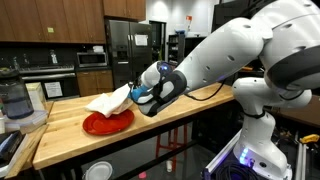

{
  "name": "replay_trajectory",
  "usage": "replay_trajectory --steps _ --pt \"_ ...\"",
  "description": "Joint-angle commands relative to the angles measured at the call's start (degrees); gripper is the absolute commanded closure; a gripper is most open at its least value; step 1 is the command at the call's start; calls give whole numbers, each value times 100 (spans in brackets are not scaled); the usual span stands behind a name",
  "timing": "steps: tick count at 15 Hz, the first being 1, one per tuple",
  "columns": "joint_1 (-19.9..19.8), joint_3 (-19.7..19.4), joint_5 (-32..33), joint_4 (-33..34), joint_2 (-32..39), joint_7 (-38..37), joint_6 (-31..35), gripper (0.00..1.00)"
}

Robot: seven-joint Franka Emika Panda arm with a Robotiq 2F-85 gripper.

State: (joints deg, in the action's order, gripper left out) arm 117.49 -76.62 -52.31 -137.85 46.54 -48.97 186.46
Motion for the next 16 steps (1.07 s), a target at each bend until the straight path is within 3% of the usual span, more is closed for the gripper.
replay_trajectory --steps 1,8,12,16 --pt "-76 -123 -147 108 577 -319 -264 99" --pt "315 311 493 45 -746 491 -497 99" --pt "123 106 98 278 515 -393 -446 99" --pt "-200 -82 -83 418 1047 -886 -650 99"
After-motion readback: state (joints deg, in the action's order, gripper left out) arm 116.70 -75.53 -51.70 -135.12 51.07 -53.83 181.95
